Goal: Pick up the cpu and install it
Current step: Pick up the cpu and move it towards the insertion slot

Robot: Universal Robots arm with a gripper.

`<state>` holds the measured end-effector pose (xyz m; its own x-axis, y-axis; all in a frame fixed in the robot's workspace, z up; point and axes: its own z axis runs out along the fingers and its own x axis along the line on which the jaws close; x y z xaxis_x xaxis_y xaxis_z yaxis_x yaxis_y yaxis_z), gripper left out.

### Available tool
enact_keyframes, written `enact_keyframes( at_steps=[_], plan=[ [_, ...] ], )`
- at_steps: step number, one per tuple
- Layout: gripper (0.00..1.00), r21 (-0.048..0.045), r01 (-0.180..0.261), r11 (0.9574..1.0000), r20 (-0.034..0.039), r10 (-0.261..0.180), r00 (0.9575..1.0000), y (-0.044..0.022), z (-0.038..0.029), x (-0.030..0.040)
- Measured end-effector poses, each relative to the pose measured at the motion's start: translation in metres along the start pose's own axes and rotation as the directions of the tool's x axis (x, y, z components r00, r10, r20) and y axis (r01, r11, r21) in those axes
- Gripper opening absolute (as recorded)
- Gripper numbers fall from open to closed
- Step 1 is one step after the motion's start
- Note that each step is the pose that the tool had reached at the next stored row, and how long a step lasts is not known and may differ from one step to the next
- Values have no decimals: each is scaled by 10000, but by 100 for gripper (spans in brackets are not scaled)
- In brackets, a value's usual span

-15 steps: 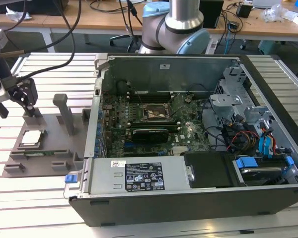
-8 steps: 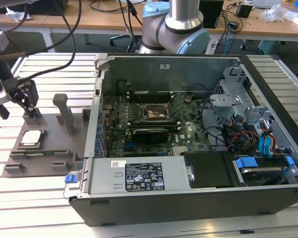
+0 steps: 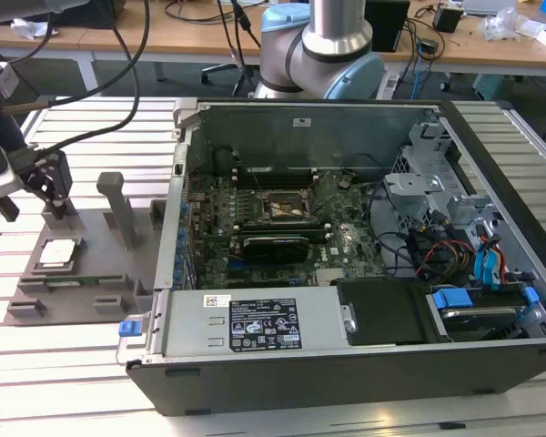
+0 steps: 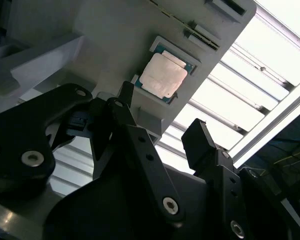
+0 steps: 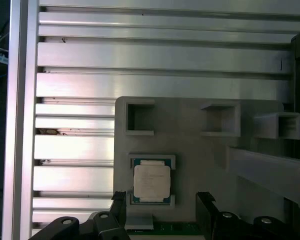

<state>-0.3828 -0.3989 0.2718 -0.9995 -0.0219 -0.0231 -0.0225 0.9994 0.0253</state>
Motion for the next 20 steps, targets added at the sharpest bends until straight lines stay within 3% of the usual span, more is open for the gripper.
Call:
enact_keyframes(
  at_steps=[20],
  plan=[
    [66,-2,0,10000,3,0,10000,-3,112,2]
  ],
)
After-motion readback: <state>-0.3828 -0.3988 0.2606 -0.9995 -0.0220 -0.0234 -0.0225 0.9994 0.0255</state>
